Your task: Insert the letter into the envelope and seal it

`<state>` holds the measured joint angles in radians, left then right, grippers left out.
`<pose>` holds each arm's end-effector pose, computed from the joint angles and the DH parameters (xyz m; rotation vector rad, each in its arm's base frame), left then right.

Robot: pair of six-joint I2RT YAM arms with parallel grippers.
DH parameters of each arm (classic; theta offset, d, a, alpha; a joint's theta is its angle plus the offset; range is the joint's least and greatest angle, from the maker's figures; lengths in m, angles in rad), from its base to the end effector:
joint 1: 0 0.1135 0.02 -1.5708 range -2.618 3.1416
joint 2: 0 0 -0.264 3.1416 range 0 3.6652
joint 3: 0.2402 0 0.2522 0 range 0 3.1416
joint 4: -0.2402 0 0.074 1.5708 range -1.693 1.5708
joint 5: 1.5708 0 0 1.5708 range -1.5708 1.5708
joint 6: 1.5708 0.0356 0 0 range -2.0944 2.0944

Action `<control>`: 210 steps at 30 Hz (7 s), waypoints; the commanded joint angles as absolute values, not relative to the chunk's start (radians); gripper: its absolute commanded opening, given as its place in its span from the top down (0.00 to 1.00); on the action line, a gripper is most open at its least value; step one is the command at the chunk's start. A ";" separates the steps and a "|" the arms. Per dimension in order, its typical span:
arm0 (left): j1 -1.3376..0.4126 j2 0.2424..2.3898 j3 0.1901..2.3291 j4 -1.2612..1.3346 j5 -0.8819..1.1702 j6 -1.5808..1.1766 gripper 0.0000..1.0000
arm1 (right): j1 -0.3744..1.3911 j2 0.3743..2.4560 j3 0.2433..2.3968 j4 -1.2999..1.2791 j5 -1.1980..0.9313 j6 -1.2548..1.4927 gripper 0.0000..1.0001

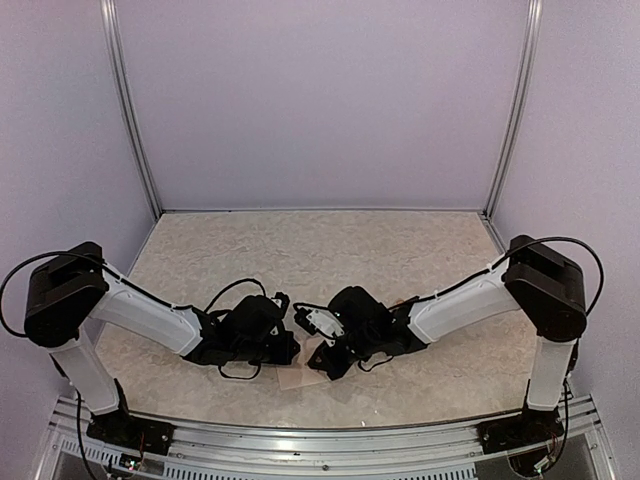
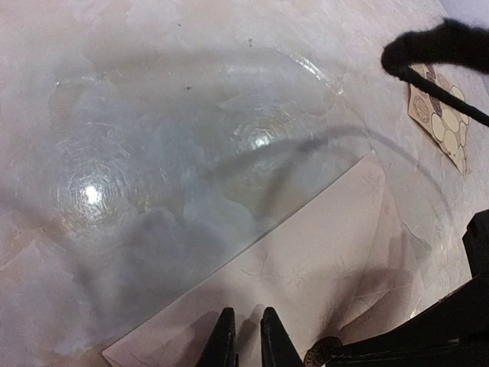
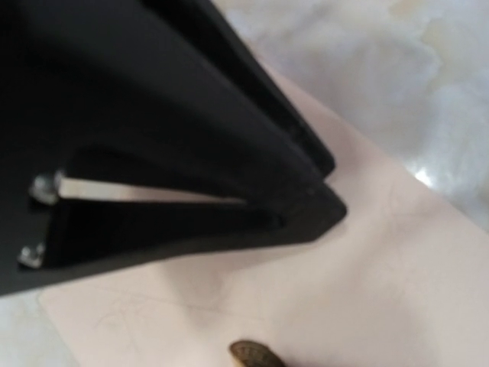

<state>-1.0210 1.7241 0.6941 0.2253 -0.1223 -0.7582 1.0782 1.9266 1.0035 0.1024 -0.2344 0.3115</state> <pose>0.1676 -0.2652 0.1165 0.2647 2.4702 -0.6817 0.1732 0.3402 0.1223 -1.0716 2.3386 0.8801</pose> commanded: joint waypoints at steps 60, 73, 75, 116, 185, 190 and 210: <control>-1.066 1.724 0.678 0.129 -0.135 -0.776 0.91 | 1.087 1.963 0.945 0.268 -0.328 0.654 1.00; -1.094 1.655 0.720 0.130 -0.138 -0.808 0.90 | 1.088 1.977 0.912 0.278 -0.310 0.692 1.00; -1.098 1.652 0.715 0.147 -0.132 -0.820 0.90 | 1.088 1.977 0.913 0.275 -0.307 0.693 1.00; -1.121 1.766 0.650 0.178 -0.173 -0.869 0.93 | 1.059 1.768 0.772 0.401 -0.376 0.729 1.00; -1.091 1.440 0.747 -0.055 -0.367 -0.797 0.24 | 1.029 1.562 0.855 -0.007 -0.186 0.660 0.43; -0.945 1.318 0.725 -0.028 -0.300 -0.702 0.09 | 0.972 1.505 0.916 -0.106 -0.124 0.578 0.09; 0.040 1.251 0.399 0.613 -0.090 -0.437 0.01 | 0.077 1.298 0.625 0.254 -0.146 0.262 0.02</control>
<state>-0.0669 1.3113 0.4538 0.4183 -0.1081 -0.4805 0.2073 1.3697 0.6987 0.1020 -0.1139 0.3477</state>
